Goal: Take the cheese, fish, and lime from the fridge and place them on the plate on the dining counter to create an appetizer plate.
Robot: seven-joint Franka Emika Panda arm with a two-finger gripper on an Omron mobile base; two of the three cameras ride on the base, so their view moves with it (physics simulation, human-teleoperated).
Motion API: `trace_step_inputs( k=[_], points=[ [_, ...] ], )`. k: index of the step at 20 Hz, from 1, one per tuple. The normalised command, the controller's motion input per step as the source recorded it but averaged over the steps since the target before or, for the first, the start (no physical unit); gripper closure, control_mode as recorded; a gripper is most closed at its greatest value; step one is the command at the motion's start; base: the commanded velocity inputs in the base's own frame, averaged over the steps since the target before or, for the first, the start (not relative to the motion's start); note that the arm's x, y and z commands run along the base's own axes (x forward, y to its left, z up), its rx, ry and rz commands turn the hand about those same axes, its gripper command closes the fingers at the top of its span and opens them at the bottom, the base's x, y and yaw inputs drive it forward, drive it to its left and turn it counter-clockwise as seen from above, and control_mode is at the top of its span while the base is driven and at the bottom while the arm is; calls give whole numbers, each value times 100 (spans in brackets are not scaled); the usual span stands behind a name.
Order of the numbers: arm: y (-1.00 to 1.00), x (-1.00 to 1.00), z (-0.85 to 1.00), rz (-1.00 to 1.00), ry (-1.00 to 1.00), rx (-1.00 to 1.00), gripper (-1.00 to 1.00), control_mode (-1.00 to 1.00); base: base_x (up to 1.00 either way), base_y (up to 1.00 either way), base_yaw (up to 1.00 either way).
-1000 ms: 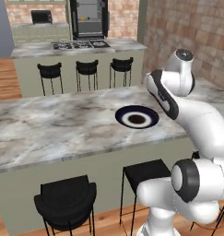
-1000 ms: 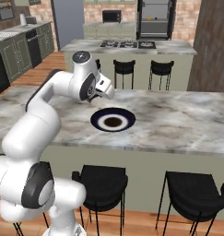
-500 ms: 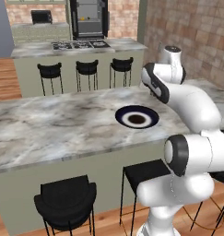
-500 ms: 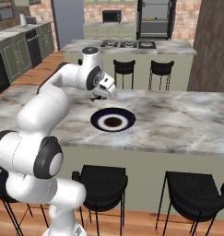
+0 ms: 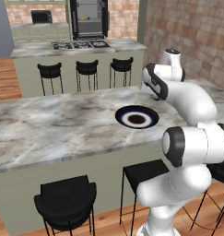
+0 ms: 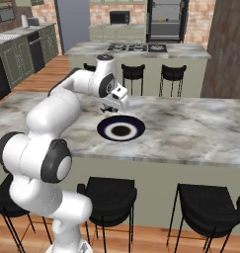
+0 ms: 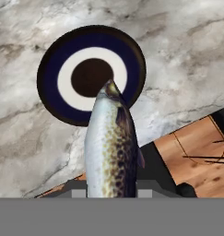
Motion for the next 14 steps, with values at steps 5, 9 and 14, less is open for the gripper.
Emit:
trace_step_inputs(
  k=[5,9,14],
  points=[
    [-10,39,-50,0,-7,0,100,-100,0,0,0],
    [-16,62,-46,0,-2,0,100,-100,0,0,0],
    [-30,66,-32,0,0,0,100,-100,0,0,0]
  ],
)
